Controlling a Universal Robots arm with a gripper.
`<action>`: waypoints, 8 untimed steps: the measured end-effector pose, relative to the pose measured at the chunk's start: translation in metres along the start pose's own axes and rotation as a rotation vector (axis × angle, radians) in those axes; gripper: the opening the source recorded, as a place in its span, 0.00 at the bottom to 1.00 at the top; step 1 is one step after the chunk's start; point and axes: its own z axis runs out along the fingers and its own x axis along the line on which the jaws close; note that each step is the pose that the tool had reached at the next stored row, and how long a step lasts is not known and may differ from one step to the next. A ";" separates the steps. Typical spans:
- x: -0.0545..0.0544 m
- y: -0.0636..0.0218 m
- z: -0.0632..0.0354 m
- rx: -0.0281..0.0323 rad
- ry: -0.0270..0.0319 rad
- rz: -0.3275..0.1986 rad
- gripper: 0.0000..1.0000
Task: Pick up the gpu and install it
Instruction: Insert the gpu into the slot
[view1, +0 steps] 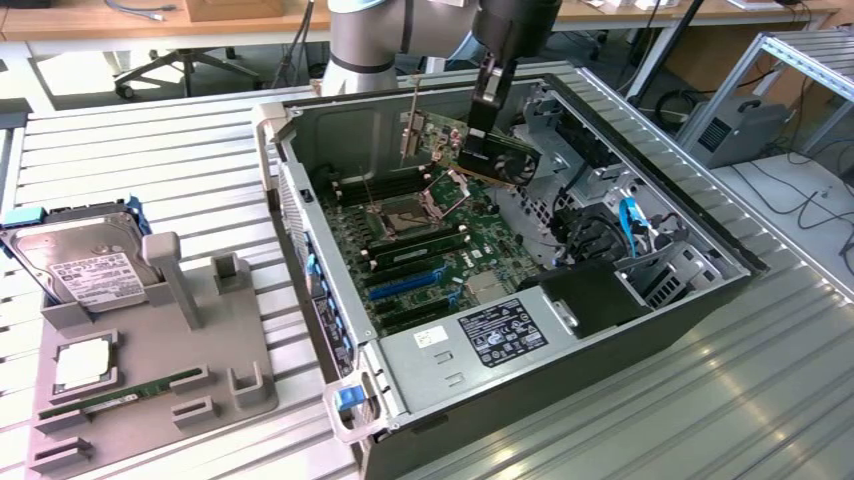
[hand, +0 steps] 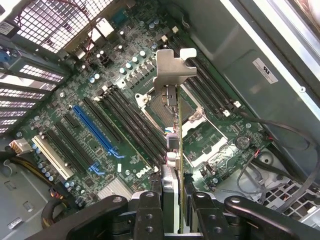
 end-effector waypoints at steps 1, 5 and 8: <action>0.000 0.0000 0.0000 0.0001 0.0000 -0.002 0.27; 0.000 0.0000 0.0000 0.0004 0.0001 -0.007 0.27; 0.000 0.0000 0.0000 0.0007 0.0002 -0.011 0.27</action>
